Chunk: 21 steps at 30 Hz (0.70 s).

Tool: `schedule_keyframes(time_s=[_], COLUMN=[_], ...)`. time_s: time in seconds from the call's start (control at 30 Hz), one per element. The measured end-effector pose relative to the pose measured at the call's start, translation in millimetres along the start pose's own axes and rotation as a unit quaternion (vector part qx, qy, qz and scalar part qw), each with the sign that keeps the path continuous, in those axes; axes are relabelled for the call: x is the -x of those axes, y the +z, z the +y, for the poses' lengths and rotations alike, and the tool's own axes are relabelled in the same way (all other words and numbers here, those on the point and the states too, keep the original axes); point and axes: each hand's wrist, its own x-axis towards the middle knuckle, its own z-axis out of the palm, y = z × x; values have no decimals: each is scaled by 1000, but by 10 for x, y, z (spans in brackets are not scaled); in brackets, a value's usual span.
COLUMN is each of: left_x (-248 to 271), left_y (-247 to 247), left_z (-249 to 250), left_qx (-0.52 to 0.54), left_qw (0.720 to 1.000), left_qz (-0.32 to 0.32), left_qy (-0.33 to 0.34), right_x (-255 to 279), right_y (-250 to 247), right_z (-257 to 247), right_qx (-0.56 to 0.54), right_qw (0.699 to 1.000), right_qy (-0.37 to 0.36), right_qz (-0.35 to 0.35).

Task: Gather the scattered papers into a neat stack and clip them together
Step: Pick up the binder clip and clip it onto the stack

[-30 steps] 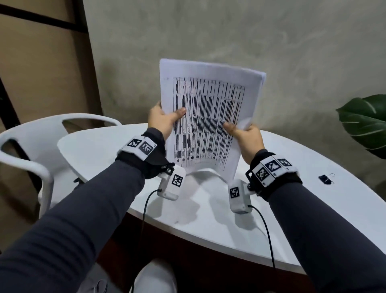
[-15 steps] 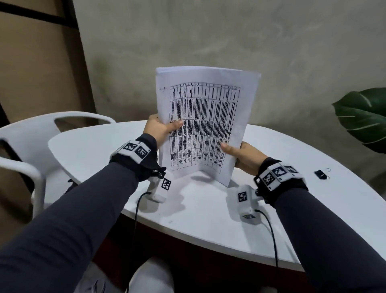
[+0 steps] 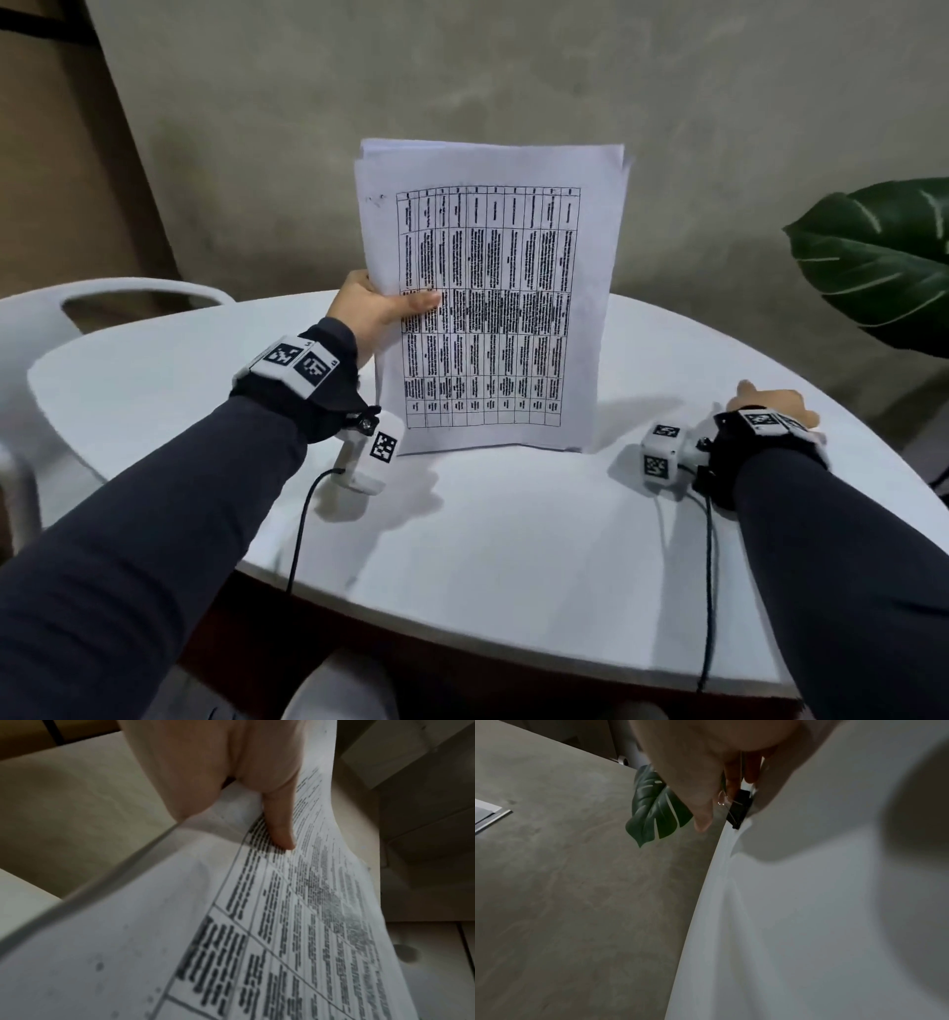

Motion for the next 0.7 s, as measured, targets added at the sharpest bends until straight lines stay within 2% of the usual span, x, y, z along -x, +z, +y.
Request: schedule_keyframes(time_s=[0.1, 0.2, 0.3, 0.4, 0.47, 0.53, 0.63, 0.7], left_x=[-54, -99, -92, -36, 34, 110, 196, 230], left_y=[-87, -164, -246, -367, -463, -555, -653, -678], left_z=[-54, -63, -48, -48, -56, -57, -39, -21], left_qx=[2, 21, 26, 26, 34, 41, 48, 44], left_qw=[1000, 1000, 999, 999, 999, 999, 999, 999], left_qz=[-5, -14, -22, -19, -11, -6, -10, -15], left_qy=[9, 5, 5, 2, -2, -5, -5, 0], right_x=[-45, 12, 165, 380, 529, 748, 1163, 1499], right_y=[75, 75, 95, 160, 224, 154, -158, -414], right_z=[31, -58, -272, -499, -672, -930, -1391, -1645], right_qx=[-86, -87, 13, 53, -32, -189, -409, -485], right_qw=[995, 992, 991, 970, 960, 938, 858, 811], right_qy=[4, -26, -90, -146, -180, -187, -203, -227], right_qz=[-50, -83, -103, -186, -210, -224, -235, -234])
